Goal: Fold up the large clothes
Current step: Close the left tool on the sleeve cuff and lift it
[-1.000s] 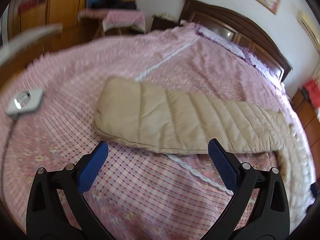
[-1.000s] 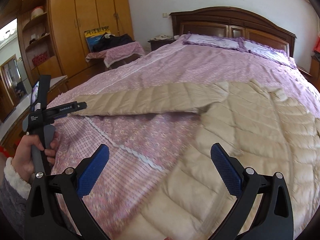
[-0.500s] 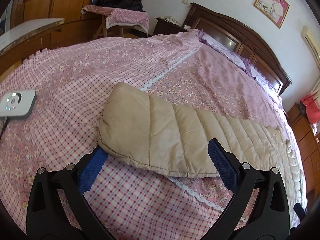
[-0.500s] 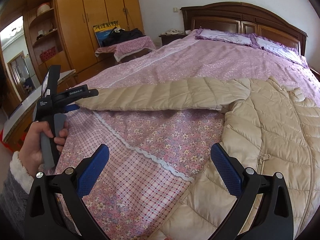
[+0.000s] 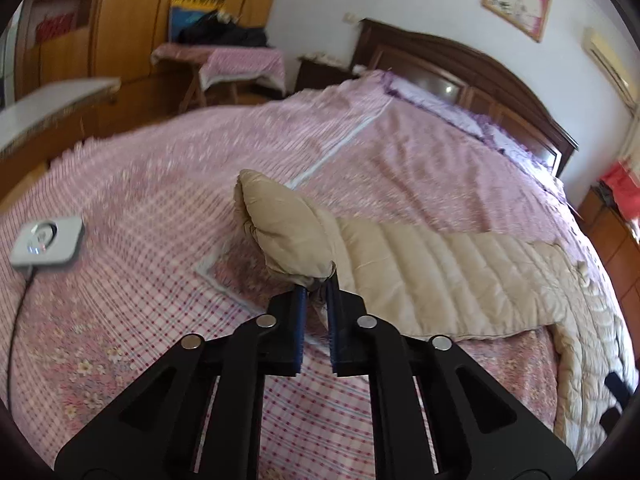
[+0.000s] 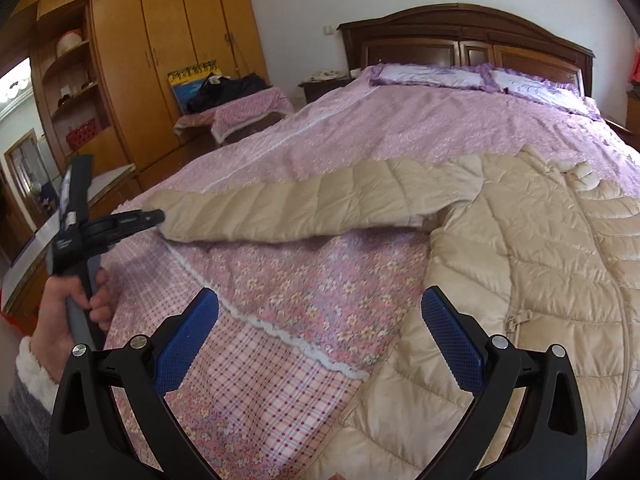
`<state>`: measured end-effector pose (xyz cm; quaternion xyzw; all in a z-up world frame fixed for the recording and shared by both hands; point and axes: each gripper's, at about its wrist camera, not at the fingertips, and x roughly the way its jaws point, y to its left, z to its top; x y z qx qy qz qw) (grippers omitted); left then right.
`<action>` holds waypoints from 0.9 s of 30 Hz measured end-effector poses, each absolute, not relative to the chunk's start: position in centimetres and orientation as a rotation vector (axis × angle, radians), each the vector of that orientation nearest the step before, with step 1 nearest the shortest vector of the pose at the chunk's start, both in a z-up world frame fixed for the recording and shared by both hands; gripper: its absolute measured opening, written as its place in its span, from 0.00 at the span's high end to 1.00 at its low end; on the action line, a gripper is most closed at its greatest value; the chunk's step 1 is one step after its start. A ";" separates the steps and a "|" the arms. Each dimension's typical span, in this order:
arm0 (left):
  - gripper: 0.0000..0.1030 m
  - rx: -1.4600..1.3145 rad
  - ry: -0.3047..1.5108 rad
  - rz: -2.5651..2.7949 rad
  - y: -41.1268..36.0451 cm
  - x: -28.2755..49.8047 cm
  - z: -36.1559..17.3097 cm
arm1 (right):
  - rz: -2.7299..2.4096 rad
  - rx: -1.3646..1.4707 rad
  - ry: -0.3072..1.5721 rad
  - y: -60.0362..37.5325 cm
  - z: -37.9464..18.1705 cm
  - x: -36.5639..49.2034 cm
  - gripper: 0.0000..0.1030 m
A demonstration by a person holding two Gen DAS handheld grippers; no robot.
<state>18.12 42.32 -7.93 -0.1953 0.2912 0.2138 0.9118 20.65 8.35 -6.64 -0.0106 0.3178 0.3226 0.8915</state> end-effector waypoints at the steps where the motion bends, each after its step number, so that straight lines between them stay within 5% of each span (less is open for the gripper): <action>1: 0.94 -0.389 0.594 0.432 42.1 17.9 -7.6 | 0.668 -0.016 0.659 8.3 -6.6 20.7 0.05; 27: 0.94 -0.214 0.546 0.318 34.5 17.9 1.3 | 0.610 0.125 0.635 2.2 -4.1 21.9 0.05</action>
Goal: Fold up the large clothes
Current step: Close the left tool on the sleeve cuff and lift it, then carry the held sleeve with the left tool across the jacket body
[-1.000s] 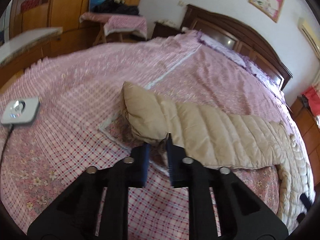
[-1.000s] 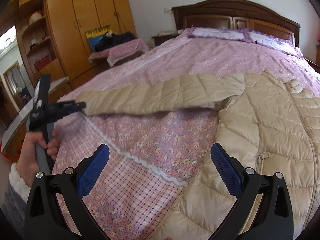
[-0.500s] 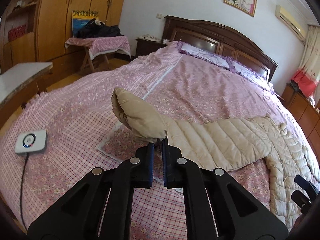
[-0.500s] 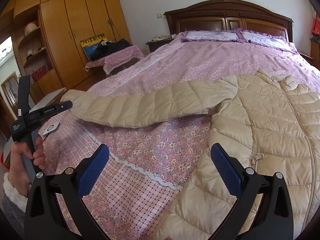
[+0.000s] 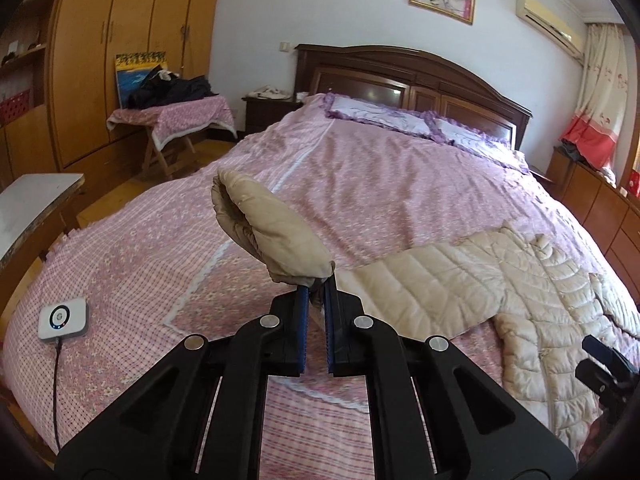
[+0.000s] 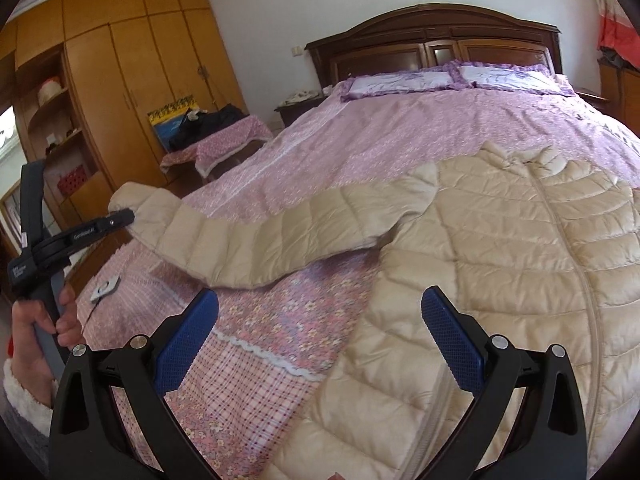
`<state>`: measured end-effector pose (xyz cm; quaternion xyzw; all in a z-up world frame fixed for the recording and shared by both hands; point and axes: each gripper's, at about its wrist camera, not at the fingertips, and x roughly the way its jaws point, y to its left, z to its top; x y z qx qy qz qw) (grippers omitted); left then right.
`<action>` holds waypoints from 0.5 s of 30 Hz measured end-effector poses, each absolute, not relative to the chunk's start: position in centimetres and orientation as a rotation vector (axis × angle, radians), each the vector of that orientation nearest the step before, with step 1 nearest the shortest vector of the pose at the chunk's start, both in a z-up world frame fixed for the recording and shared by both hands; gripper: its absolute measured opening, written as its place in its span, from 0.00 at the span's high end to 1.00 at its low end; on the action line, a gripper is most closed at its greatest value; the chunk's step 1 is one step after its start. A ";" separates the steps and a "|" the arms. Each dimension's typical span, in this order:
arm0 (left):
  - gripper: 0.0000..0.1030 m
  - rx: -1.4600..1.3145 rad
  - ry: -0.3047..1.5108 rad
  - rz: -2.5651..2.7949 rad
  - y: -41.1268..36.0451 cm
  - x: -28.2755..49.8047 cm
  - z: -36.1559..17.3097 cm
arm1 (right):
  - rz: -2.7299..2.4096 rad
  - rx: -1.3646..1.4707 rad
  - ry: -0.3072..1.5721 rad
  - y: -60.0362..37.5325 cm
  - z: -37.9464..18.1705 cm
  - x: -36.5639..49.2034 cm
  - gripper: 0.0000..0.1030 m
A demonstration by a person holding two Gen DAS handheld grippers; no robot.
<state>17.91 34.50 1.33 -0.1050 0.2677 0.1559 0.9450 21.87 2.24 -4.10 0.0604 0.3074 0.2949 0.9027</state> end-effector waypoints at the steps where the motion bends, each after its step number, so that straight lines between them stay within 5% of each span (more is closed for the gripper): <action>1: 0.94 -0.209 0.545 0.315 34.1 18.0 1.5 | 0.605 0.126 0.629 1.9 -3.9 22.0 0.05; 15: 0.94 -0.127 0.566 0.231 25.5 23.6 3.7 | 0.519 0.163 0.585 -5.8 -2.5 24.4 0.05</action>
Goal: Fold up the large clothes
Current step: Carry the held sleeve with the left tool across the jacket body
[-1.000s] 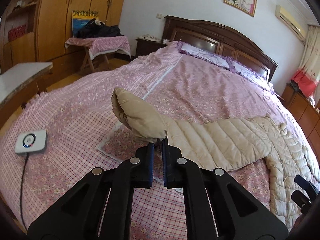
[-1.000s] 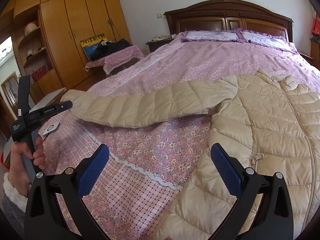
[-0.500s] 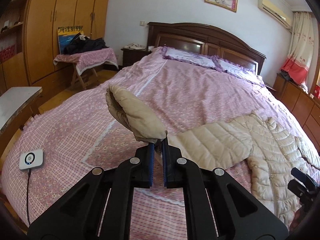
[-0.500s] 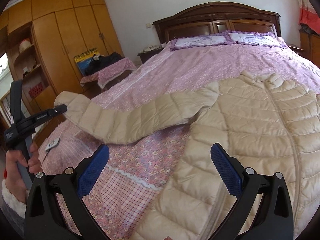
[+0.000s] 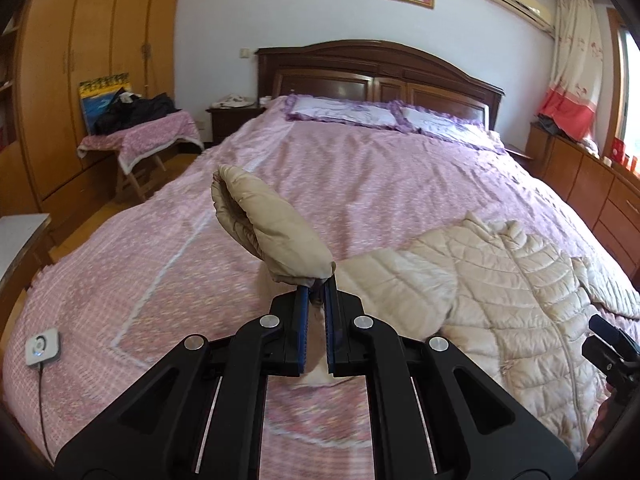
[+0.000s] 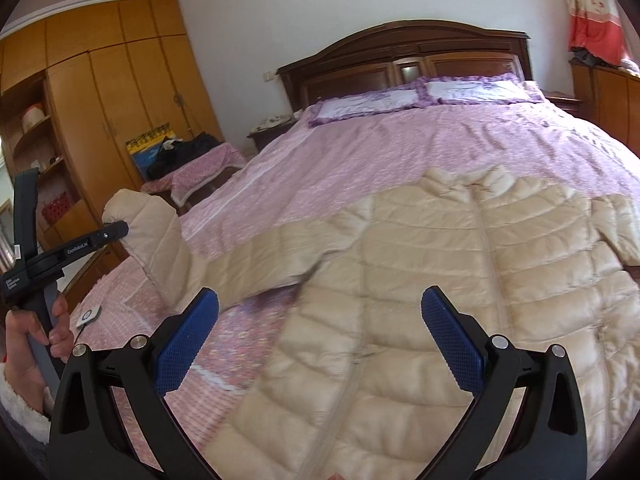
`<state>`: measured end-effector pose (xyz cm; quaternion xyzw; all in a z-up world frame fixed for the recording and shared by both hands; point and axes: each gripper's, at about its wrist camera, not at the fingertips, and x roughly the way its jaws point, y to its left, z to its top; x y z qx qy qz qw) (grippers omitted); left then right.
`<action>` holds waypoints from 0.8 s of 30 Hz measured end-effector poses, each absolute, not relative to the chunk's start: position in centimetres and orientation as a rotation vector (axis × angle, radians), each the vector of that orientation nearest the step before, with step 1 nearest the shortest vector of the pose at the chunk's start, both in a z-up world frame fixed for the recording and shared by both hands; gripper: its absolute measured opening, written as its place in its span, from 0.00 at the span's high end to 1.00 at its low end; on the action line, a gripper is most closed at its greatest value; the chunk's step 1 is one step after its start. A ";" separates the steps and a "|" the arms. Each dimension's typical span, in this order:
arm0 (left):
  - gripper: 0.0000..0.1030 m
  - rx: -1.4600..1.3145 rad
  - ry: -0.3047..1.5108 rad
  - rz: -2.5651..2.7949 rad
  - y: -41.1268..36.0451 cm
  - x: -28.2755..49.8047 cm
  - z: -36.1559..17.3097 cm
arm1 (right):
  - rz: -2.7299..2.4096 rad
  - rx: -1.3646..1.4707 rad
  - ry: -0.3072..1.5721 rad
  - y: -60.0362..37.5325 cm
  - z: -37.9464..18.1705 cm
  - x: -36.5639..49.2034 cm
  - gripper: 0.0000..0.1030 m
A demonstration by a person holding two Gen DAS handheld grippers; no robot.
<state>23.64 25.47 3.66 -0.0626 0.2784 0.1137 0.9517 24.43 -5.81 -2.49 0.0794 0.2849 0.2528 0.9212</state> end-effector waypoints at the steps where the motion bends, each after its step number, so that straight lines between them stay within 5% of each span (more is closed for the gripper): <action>1: 0.94 -0.123 0.570 0.222 24.9 24.1 3.7 | 0.506 0.168 0.586 -6.8 -2.5 24.7 0.05; 24: 0.94 0.046 0.634 0.020 4.6 37.5 5.0 | 0.225 0.292 0.610 -27.9 -5.8 30.7 0.05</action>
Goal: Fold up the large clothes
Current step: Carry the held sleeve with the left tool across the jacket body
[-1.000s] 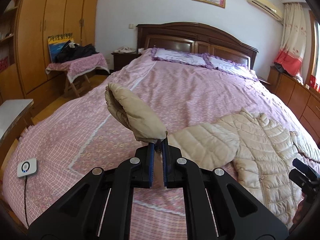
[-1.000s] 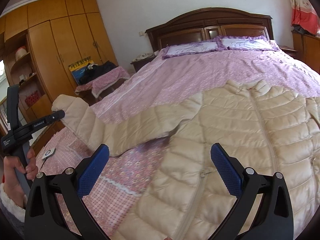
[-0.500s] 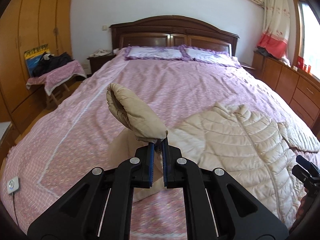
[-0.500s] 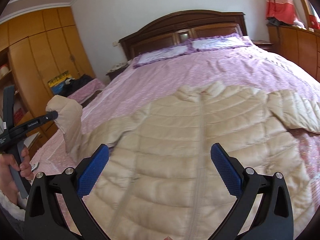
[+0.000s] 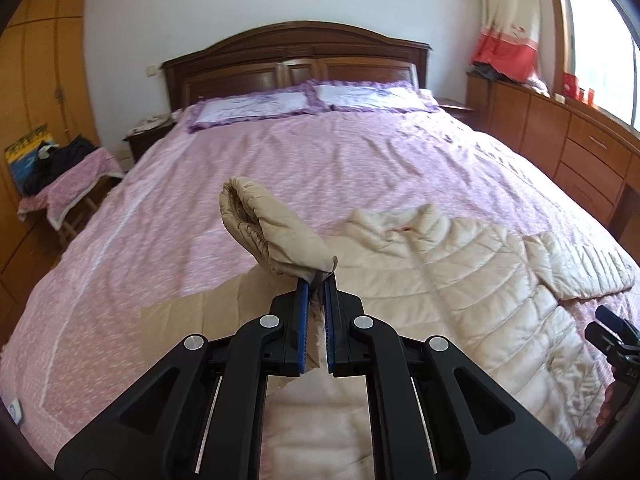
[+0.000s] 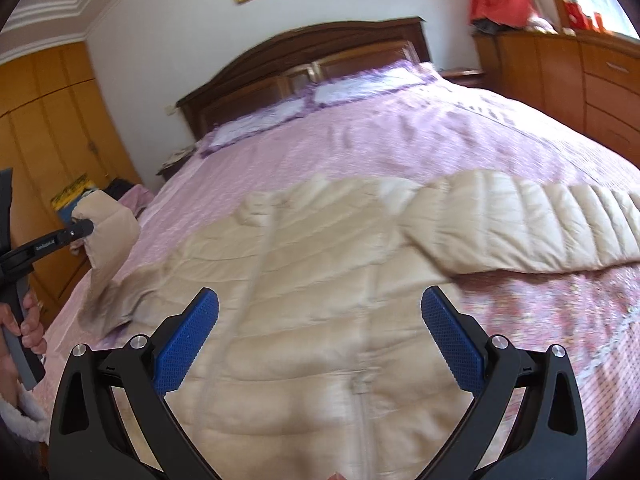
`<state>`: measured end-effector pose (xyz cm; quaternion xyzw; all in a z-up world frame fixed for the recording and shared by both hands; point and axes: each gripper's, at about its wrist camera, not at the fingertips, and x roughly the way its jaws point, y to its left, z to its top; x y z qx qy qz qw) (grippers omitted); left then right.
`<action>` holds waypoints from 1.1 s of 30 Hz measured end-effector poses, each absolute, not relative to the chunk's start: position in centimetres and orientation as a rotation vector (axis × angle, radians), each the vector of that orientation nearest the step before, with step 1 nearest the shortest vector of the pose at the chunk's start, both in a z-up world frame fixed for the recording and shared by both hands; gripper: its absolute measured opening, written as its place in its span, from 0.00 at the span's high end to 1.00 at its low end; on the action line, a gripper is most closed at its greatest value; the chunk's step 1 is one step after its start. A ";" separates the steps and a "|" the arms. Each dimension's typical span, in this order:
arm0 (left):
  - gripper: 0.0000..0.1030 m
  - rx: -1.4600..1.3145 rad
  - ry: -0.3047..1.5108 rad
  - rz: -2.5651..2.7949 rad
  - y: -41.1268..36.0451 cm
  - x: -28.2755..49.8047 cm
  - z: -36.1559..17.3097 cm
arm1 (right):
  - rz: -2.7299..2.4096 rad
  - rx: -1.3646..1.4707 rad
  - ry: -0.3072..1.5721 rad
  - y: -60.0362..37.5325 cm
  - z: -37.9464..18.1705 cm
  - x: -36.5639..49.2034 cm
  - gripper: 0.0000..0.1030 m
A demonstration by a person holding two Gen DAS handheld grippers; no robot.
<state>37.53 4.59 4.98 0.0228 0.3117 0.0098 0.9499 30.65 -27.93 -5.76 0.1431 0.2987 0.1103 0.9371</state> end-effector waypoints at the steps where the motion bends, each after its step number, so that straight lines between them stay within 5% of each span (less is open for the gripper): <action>1: 0.94 0.049 0.643 0.006 3.4 38.2 4.8 | 0.214 0.305 0.613 -28.7 -5.9 30.8 0.05; 20: 0.91 0.146 0.719 -0.166 -17.2 45.0 0.0 | 0.125 0.469 0.623 -39.7 -9.1 30.7 0.05; 33: 0.89 0.198 0.771 -0.195 -20.9 43.6 -3.5 | 0.053 0.577 0.618 -43.7 -11.1 29.6 0.05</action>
